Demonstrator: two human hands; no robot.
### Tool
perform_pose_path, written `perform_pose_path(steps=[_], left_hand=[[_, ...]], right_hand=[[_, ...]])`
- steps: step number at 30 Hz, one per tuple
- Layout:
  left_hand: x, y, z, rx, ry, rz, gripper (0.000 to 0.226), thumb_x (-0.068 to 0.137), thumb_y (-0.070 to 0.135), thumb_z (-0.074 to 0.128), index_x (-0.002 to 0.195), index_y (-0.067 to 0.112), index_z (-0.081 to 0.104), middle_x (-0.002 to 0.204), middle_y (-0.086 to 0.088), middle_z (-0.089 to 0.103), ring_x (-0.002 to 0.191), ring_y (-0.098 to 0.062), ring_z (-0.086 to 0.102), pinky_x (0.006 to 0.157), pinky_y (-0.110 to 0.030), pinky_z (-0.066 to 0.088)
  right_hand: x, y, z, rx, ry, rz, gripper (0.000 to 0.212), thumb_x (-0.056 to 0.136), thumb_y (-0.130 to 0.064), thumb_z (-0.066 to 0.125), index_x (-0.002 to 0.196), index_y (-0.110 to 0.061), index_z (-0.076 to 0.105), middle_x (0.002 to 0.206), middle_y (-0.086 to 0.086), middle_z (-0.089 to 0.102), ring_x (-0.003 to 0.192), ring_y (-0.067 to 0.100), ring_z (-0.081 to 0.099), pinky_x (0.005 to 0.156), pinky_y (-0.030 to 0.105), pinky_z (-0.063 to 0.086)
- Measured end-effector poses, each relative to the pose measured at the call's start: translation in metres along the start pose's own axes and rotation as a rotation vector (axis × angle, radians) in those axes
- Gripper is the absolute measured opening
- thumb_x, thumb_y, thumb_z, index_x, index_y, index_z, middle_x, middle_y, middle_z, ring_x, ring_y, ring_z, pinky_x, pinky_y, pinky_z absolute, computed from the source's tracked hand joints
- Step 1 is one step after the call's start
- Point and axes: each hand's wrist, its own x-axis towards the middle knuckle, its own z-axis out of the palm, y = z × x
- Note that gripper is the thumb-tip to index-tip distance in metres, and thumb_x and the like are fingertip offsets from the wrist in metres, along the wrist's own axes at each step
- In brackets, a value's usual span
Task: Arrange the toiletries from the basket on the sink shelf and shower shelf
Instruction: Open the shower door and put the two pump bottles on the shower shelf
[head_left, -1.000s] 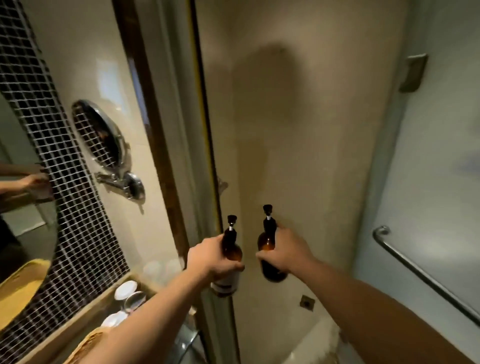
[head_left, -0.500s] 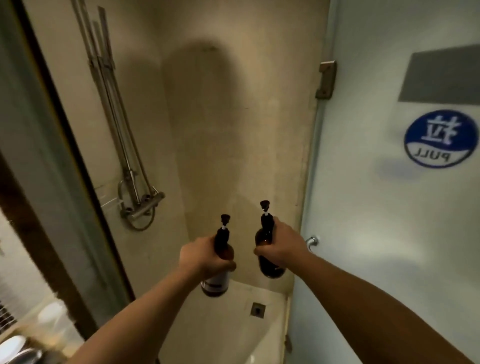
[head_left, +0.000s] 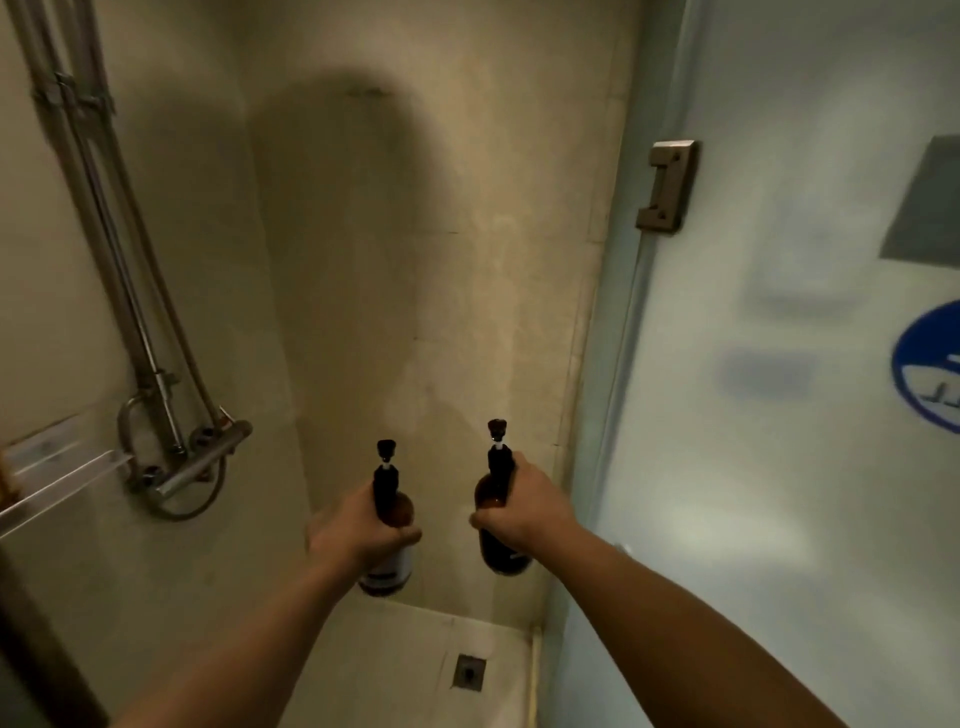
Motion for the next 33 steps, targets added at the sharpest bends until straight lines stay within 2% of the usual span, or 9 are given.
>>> perform_pose_path(steps=[3,9,14,16,20,24,27,30,33], left_hand=[[0.031,-0.007,0.007,-0.008,0.016,-0.020,0.067,0.047,0.084,0.060,0.100,0.045,0.044,0.092,0.012,0.057,0.087,-0.017,0.061,0.071,-0.034,0.054],[0.101,-0.014,0.019,-0.025,-0.005,-0.034,0.062,0.047,0.080,0.062,0.093,0.041,0.047,0.087,0.012,0.057,0.081,-0.014,0.059,0.068,-0.031,0.052],[0.164,-0.024,0.021,0.030,-0.007,-0.042,0.077,0.051,0.075,0.064,0.118,0.040,0.052,0.103,0.012,0.063,0.096,-0.016,0.063,0.080,-0.034,0.054],[0.197,-0.027,0.011,0.113,0.016,-0.061,0.075,0.052,0.077,0.061,0.117,0.042,0.051,0.102,0.014,0.061,0.097,-0.015,0.063,0.082,-0.035,0.053],[0.259,-0.033,-0.016,0.187,0.092,-0.129,0.068,0.054,0.076,0.059,0.111,0.041,0.049,0.095,0.012,0.059,0.090,-0.016,0.061,0.078,-0.033,0.052],[0.296,-0.047,-0.024,0.149,0.202,-0.230,0.077,0.053,0.080,0.059,0.119,0.042,0.048,0.101,0.012,0.059,0.094,-0.016,0.061,0.070,-0.030,0.048],[0.308,-0.060,-0.025,0.192,0.185,-0.282,0.077,0.049,0.082,0.057,0.115,0.040,0.051,0.095,0.011,0.055,0.088,-0.017,0.059,0.065,-0.030,0.041],[0.314,-0.071,-0.024,0.262,0.162,-0.281,0.074,0.046,0.083,0.055,0.106,0.039,0.053,0.092,0.010,0.057,0.082,-0.016,0.056,0.065,-0.029,0.041],[0.322,-0.081,-0.018,0.265,0.176,-0.286,0.078,0.045,0.084,0.054,0.109,0.039,0.054,0.095,0.008,0.061,0.085,-0.018,0.061,0.064,-0.030,0.041]], right_hand=[[0.028,0.001,0.008,0.021,0.001,0.030,0.084,0.055,-0.057,0.076,0.127,-0.031,0.040,0.112,-0.003,0.056,0.096,0.022,0.060,0.083,0.040,0.055],[0.109,-0.003,0.031,-0.029,-0.050,0.026,0.081,0.061,-0.054,0.078,0.129,-0.028,0.043,0.113,-0.001,0.058,0.099,0.022,0.061,0.084,0.040,0.055],[0.197,-0.016,0.057,-0.102,-0.180,-0.048,0.090,0.061,-0.056,0.078,0.137,-0.030,0.038,0.121,0.001,0.057,0.104,0.024,0.060,0.086,0.040,0.055],[0.242,-0.026,0.066,-0.114,-0.201,-0.083,0.093,0.062,-0.056,0.078,0.140,-0.031,0.035,0.121,0.001,0.057,0.104,0.024,0.060,0.081,0.038,0.055],[0.328,-0.050,0.079,-0.073,-0.256,-0.127,0.096,0.061,-0.055,0.079,0.142,-0.030,0.033,0.121,0.002,0.056,0.104,0.025,0.060,0.076,0.035,0.052],[0.387,-0.067,0.091,-0.027,-0.259,-0.178,0.097,0.060,-0.055,0.079,0.142,-0.029,0.034,0.126,0.003,0.055,0.110,0.026,0.059,0.088,0.041,0.054],[0.403,-0.067,0.094,0.009,-0.258,-0.175,0.100,0.060,-0.056,0.078,0.144,-0.027,0.033,0.129,0.005,0.054,0.112,0.028,0.058,0.092,0.044,0.053],[0.402,-0.058,0.095,-0.021,-0.277,-0.175,0.096,0.059,-0.055,0.080,0.140,-0.027,0.036,0.125,0.004,0.057,0.108,0.028,0.060,0.088,0.041,0.054],[0.397,-0.051,0.101,-0.060,-0.318,-0.180,0.091,0.062,-0.052,0.082,0.138,-0.029,0.037,0.120,0.003,0.057,0.104,0.026,0.061,0.088,0.043,0.056]])
